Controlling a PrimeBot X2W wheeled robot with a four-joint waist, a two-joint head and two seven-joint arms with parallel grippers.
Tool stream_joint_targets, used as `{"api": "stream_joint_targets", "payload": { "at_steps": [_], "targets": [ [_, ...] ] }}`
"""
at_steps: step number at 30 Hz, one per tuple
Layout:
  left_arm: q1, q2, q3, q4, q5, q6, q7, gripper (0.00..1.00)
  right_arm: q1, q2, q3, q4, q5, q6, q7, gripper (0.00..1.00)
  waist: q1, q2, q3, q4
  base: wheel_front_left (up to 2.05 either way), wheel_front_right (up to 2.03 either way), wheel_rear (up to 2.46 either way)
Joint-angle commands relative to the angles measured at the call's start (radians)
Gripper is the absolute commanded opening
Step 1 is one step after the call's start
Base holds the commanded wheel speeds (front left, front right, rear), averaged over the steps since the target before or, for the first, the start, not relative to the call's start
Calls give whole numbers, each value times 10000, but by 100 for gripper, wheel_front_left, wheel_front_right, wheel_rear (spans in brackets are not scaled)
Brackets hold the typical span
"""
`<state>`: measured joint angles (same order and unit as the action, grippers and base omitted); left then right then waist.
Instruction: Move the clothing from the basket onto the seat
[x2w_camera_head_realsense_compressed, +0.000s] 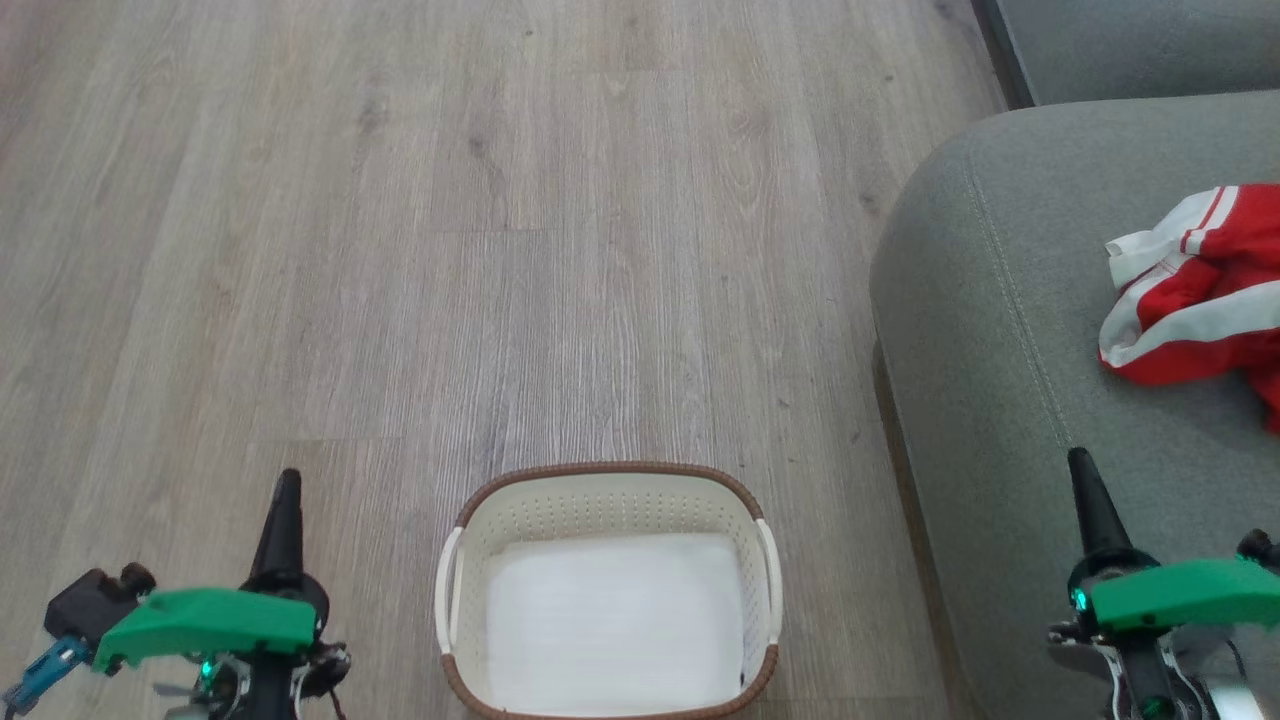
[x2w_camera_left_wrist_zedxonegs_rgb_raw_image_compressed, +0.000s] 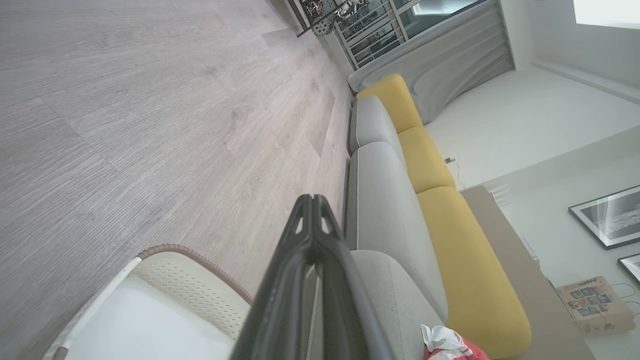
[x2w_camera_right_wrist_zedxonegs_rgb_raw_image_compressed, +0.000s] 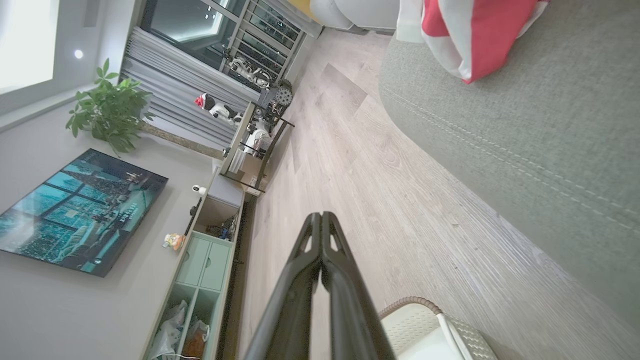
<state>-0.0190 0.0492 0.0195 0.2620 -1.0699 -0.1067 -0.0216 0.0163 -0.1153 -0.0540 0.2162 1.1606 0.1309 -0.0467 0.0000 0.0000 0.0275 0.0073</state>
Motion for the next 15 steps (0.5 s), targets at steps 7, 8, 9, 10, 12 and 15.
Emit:
{"api": "stream_joint_targets", "payload": {
  "at_steps": [7,8,9,10,12,15],
  "targets": [
    [-633,30,440,-257,-1070,-110,261,0,-652,71,-4,-208,947,-1,308,0,0,0,-43,-13,0,0,0],
    [-640,30,454,-255,-1184,-113,290,0,-667,82,-14,-195,1045,-1,337,0,0,0,-48,-14,0,0,0],
    [-647,29,467,-252,-1298,-117,319,0,-682,93,-24,-182,1143,-1,366,0,0,0,-54,-16,0,0,0],
    [-653,28,480,-250,-1412,-120,347,0,-697,104,-33,-169,1241,-1,396,0,0,0,-59,-17,0,0,0],
    [-667,27,507,-245,-1639,-127,405,0,-727,126,-53,-144,1437,-1,454,0,0,0,-70,-21,0,0,0],
    [-688,26,547,-238,-1981,-137,491,0,-772,159,-83,-106,1731,-1,543,0,0,0,-85,-25,0,0,0]
  ]
}}
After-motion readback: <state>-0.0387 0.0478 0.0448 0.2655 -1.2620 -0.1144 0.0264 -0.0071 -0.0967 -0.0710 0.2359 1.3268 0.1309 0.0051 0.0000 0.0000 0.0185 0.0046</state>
